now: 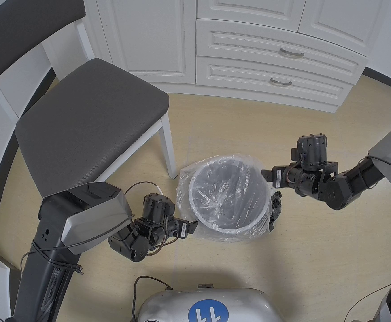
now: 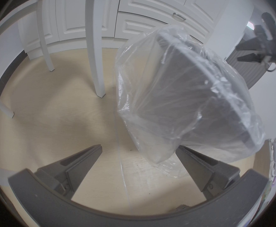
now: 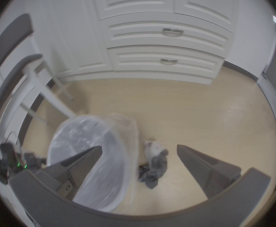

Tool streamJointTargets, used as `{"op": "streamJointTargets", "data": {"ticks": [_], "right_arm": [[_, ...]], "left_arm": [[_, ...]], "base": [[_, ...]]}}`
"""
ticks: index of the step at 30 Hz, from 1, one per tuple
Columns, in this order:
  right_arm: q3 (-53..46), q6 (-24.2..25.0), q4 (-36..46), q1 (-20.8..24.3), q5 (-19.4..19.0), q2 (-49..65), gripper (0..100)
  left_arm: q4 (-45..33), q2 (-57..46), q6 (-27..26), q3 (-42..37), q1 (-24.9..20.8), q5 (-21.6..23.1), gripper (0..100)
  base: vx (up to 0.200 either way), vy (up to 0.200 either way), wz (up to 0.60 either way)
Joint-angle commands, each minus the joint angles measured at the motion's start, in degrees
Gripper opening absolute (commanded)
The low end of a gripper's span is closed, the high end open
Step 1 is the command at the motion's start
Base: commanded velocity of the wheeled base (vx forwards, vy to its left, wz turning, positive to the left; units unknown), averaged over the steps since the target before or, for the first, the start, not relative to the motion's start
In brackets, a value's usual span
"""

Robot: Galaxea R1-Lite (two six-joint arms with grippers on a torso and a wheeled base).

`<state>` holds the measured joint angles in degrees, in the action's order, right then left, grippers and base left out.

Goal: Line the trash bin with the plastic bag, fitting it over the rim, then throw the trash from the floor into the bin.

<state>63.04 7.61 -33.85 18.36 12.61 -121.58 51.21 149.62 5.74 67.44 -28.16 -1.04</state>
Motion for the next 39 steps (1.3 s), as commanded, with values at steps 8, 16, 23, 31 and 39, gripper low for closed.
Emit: {"op": "streamJointTargets", "data": {"ticks": [8, 16, 23, 31, 39], "right_arm": [[10.09, -14.02, 17.15, 8.8, 8.66, 3.98, 100], [26.44, -20.18, 36.4, 14.78, 14.73, -2.96, 100], [31.01, -28.35, 37.02, 18.82, 23.78, -9.29, 100], [30.83, -31.43, 37.11, 22.07, 30.9, -13.77, 100], [31.97, -33.18, 36.93, 23.13, 36.61, -16.41, 100]], "left_arm": [[9.26, -4.51, -1.08, -10.57, 0.21, -2.04, 100], [20.95, -6.79, -2.4, -23.49, 0.12, -0.81, 100], [31.84, -6.7, -2.4, -32.02, 0.21, -0.81, 100], [36.5, -7.14, -3.54, -35.53, 0.3, -1.25, 100], [36.5, -6.35, -3.72, -35.36, 1.09, -1.25, 100]], "base": [[0.0, 0.0, 0.0], [0.0, 0.0, 0.0], [0.0, 0.0, 0.0], [0.0, 0.0, 0.0], [0.0, 0.0, 0.0]]}}
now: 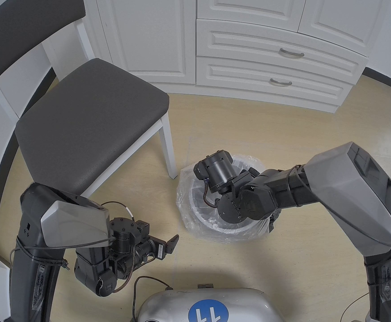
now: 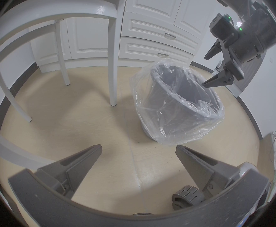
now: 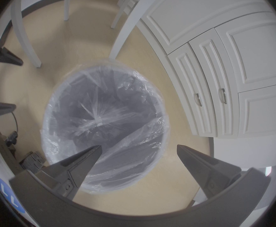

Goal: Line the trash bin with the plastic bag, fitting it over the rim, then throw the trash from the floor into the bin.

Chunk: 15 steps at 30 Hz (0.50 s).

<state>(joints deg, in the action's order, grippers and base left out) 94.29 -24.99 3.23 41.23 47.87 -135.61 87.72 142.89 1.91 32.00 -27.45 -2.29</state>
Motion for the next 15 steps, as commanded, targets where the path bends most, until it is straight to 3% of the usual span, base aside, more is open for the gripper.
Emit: {"op": "streamJointTargets", "data": {"ticks": [1, 11, 15], "right_arm": [[0.89, -0.59, -0.15, 0.26, 2.05, -2.56, 100], [6.69, -0.67, -0.33, 1.13, 8.11, -7.21, 100], [8.63, -0.67, -0.33, 1.49, 8.64, -8.97, 100]], "left_arm": [[-0.01, 0.38, 0.11, 0.08, 0.47, 0.01, 100], [0.08, 0.46, 0.2, 0.08, 0.56, 0.62, 100], [0.08, 0.55, 0.11, -0.01, 0.56, 0.62, 100]], "base": [[0.0, 0.0, 0.0], [0.0, 0.0, 0.0], [0.0, 0.0, 0.0]]}}
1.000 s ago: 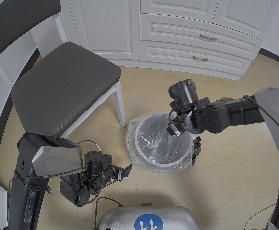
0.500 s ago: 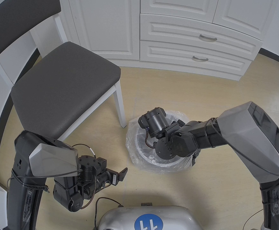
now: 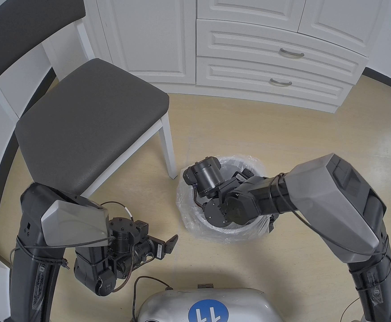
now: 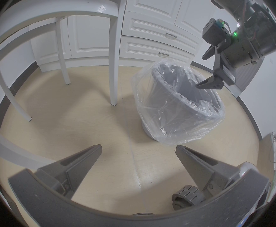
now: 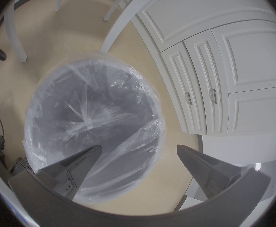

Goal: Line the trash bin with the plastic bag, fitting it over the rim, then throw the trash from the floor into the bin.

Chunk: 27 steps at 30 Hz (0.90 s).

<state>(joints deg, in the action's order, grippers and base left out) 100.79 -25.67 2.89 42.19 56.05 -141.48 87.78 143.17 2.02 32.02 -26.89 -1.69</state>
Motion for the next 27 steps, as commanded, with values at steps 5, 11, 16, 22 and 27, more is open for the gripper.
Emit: {"op": "streamJointTargets", "data": {"ticks": [5, 11, 16, 22, 27], "right_arm": [[2.22, 0.01, 0.1, -0.36, 0.9, -3.62, 100], [2.13, 0.01, 0.1, -2.29, 1.6, -2.74, 100], [0.55, -0.96, 0.27, -3.7, 1.69, 0.33, 100], [-5.78, -3.24, 0.27, -5.89, 1.78, 6.22, 100], [-9.47, -3.68, 0.27, -8.0, 1.78, 9.65, 100]], "left_arm": [[0.02, 0.97, 0.09, 0.67, 0.09, -0.33, 100], [0.02, 0.97, 0.17, 0.85, 0.09, -0.33, 100], [0.02, 0.97, 0.35, 1.02, 0.17, -0.33, 100], [0.02, 0.8, 0.35, 0.93, 0.17, -0.24, 100], [0.02, 0.71, 0.44, 0.76, 0.17, -0.24, 100]], "base": [[0.0, 0.0, 0.0], [0.0, 0.0, 0.0], [0.0, 0.0, 0.0], [0.0, 0.0, 0.0], [0.0, 0.0, 0.0]]}}
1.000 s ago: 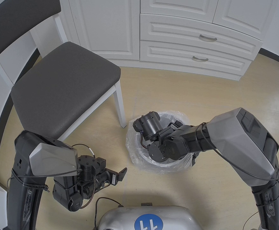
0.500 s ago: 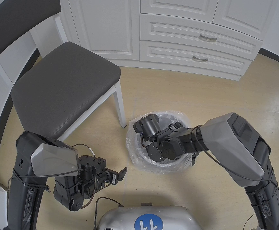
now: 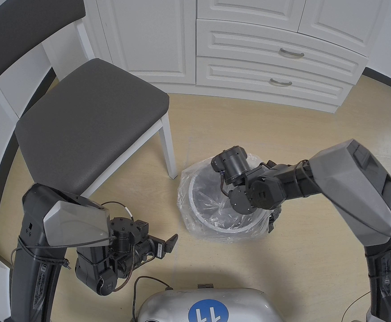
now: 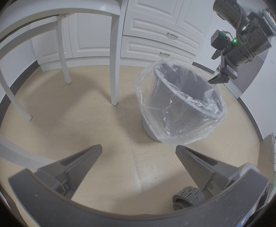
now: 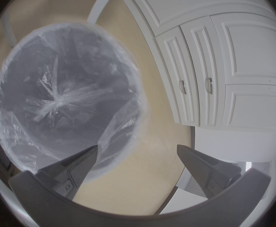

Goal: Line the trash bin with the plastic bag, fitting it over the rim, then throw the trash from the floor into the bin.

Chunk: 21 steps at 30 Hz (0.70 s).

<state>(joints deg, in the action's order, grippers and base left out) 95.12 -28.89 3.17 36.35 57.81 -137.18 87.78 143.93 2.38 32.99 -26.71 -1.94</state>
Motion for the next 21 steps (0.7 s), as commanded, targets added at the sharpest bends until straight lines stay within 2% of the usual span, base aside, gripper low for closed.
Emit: {"op": "streamJointTargets", "data": {"ticks": [1, 7, 15, 21], "right_arm": [[-4.33, -0.55, -0.01, -2.51, 0.02, 5.78, 100], [-7.76, -0.38, -0.01, -5.41, 0.02, 8.68, 100], [-8.46, 0.59, -0.09, -4.36, 0.02, 8.25, 100], [-13.74, 0.59, -0.09, -4.71, 0.02, 8.86, 100]], "left_arm": [[0.02, -0.06, 0.08, -0.2, -0.01, 0.0, 100], [0.02, -0.23, 0.08, -0.47, -0.1, 0.0, 100], [0.02, 0.03, 0.08, -0.38, -0.1, 0.0, 100], [0.02, 0.21, 0.08, -0.47, -0.1, 0.0, 100]], "base": [[0.0, 0.0, 0.0], [0.0, 0.0, 0.0], [0.0, 0.0, 0.0], [0.0, 0.0, 0.0]]}}
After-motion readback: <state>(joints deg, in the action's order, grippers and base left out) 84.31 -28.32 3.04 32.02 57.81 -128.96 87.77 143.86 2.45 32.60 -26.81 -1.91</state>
